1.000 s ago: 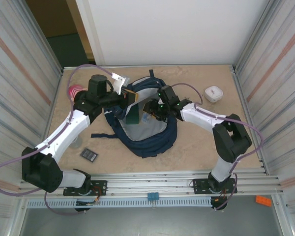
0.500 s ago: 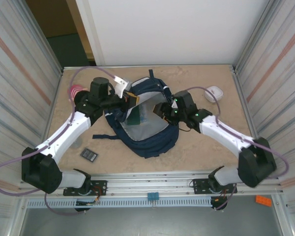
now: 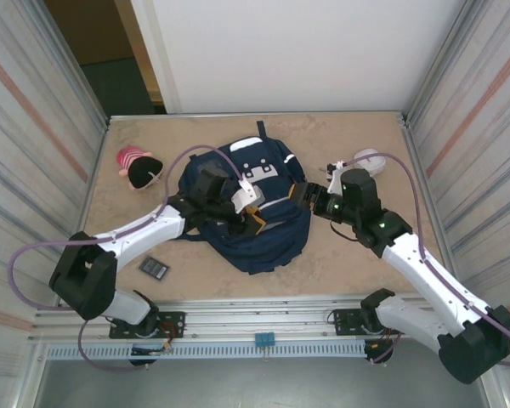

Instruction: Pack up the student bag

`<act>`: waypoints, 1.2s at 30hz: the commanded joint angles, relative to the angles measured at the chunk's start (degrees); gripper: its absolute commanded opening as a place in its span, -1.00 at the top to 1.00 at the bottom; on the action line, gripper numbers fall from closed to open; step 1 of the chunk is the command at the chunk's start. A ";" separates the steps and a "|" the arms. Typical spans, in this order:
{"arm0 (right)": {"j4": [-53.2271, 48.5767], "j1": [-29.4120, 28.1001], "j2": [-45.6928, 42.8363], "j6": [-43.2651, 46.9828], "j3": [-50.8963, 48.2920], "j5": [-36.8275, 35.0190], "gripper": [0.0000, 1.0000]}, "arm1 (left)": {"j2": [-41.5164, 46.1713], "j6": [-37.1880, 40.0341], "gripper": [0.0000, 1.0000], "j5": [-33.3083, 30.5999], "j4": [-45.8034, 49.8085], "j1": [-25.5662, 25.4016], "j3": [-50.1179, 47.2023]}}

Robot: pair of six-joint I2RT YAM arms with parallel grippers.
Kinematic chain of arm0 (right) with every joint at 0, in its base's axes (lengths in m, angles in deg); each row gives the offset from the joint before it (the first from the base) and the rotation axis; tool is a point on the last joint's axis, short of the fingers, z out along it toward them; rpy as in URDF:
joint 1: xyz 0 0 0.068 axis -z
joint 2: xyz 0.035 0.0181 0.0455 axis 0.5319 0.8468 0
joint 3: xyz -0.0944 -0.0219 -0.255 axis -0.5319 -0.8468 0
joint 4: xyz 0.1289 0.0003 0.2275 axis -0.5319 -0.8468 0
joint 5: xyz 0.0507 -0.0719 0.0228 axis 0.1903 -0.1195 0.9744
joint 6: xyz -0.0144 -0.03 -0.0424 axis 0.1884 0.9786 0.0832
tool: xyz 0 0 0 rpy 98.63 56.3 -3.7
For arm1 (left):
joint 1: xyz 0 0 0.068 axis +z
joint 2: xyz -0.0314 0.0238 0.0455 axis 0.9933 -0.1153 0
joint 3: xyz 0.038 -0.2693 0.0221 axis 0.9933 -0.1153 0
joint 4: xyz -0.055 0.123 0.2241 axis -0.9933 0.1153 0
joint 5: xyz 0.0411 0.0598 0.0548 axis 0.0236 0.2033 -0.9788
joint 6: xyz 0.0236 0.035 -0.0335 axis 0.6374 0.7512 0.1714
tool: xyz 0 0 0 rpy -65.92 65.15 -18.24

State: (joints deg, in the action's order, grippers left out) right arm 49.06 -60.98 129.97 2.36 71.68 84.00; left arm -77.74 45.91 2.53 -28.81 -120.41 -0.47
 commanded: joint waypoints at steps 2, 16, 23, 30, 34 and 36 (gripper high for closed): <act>-4.65 -3.40 -0.74 29.69 2.96 0.94 -0.51 | 5.87 -2.75 -0.42 3.99 -1.69 2.15 0.41; -14.88 -22.06 19.08 88.93 10.88 -12.18 -0.64 | 18.93 -31.36 -0.57 -12.38 -0.13 17.64 -6.60; -0.30 -23.19 26.80 93.55 6.63 -19.21 -0.43 | 20.48 -35.13 -0.54 -13.81 0.25 19.30 -11.19; -0.64 -21.53 22.91 95.68 6.13 -20.68 1.00 | 20.55 -38.09 -0.54 -16.35 1.98 21.67 -13.43; -5.47 -18.38 16.24 93.99 7.73 -17.78 1.00 | 22.21 -37.07 -0.51 -13.15 -4.14 22.05 -16.56; -6.58 -16.74 13.28 93.16 8.13 -16.87 1.00 | 22.21 -35.61 -0.49 -9.80 -8.34 22.09 -18.31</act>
State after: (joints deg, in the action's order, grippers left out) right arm 44.62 -80.01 149.10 96.60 78.06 68.09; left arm -57.30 9.47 -11.37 -30.73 -98.47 -17.04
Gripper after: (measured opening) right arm 0.068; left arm 0.746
